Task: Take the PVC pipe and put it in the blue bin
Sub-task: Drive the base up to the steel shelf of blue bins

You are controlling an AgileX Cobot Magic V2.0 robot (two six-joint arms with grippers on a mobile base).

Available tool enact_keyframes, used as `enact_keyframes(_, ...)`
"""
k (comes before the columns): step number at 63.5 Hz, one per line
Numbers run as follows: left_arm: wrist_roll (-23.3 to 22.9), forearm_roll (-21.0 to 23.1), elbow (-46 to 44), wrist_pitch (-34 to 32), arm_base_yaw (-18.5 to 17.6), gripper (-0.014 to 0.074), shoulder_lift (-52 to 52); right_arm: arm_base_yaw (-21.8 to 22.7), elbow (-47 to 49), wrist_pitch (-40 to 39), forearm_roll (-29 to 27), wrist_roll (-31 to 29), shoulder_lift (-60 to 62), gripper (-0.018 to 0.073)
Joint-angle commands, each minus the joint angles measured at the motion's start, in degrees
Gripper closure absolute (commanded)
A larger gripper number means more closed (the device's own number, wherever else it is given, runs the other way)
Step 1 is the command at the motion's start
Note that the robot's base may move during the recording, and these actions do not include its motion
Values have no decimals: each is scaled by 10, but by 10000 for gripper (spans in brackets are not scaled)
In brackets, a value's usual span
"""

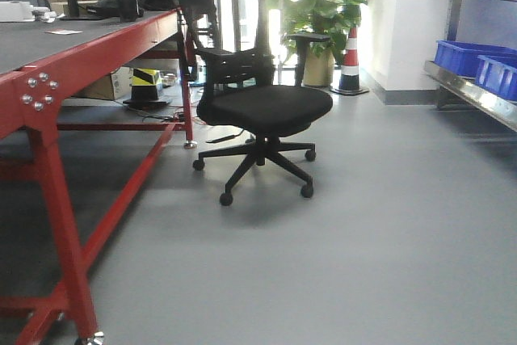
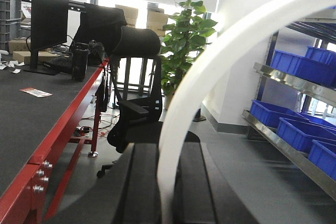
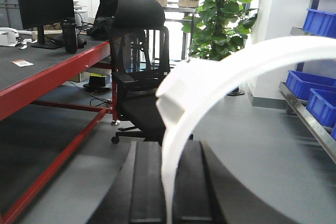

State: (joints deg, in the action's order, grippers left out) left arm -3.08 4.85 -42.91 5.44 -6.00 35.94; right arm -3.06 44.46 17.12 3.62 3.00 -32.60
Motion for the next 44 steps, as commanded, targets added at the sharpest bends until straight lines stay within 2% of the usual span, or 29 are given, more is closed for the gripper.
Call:
enact_keyframes(1,1,-1,-1,-13,1,707,-2,-1,0,-18,6,-1,3,727)
enact_keyframes(44,1,-1,-1,-13,1,707,-2,-1,0,-18,6,-1,3,727)
